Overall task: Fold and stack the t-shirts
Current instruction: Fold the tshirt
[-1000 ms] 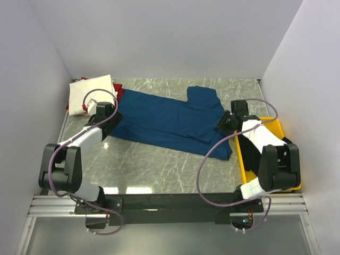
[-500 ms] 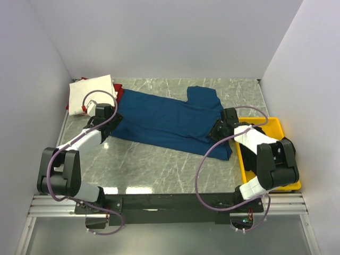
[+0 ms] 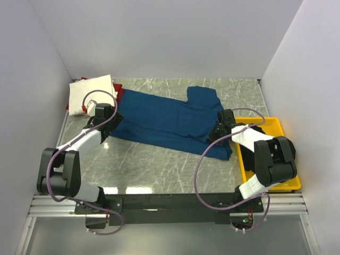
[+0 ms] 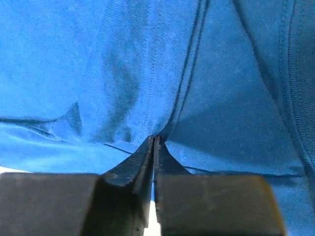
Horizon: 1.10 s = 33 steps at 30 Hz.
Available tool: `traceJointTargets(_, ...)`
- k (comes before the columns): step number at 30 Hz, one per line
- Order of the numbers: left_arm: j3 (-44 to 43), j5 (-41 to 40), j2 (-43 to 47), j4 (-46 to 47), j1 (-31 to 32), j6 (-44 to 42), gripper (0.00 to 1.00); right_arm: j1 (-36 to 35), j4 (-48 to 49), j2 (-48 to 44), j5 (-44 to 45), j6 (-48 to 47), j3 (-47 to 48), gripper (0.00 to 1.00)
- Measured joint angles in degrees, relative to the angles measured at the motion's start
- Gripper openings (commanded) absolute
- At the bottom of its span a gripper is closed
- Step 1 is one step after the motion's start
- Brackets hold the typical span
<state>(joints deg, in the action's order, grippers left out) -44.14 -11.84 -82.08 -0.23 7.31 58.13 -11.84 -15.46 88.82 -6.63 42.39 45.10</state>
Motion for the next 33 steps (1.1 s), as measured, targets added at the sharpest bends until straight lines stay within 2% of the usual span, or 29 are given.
traceJointTargets(1,0.0,0.0,0.1,0.0,0.0,0.0,0.65,0.0,-0.3,0.2,0.0,0.1,0.4,0.00)
traceJointTargets(9,0.0,0.0,0.6,0.0,0.0,-0.2,0.64,-0.9,-3.3,4.5,0.2,-0.3,12.2,0.00)
traceJointTargets(19,0.0,0.6,0.6,0.0,0.0,-0.5,0.64,-4.0,-7.9,18.6,1.1,-2.9,31.0,0.01)
traceJointTargets(21,0.0,0.9,0.6,0.0,0.0,-0.5,0.64,-4.8,-9.2,21.5,1.3,-3.6,34.1,0.06)
traceJointTargets(24,0.0,1.4,0.6,0.0,0.0,-0.5,0.64,-6.2,-10.9,25.8,1.7,-5.1,38.6,0.18)
traceJointTargets(28,0.0,1.5,0.6,0.0,0.0,-0.5,0.66,-7.5,-12.6,27.8,2.6,-6.9,41.0,0.40)
traceJointTargets(30,0.0,1.5,0.6,0.0,0.0,-0.5,0.66,-7.8,-13.1,27.6,2.9,-7.6,41.2,0.46)
traceJointTargets(33,0.5,1.2,0.6,0.0,0.0,-0.4,0.67,-7.9,-13.6,26.9,3.9,-8.4,41.1,0.49)
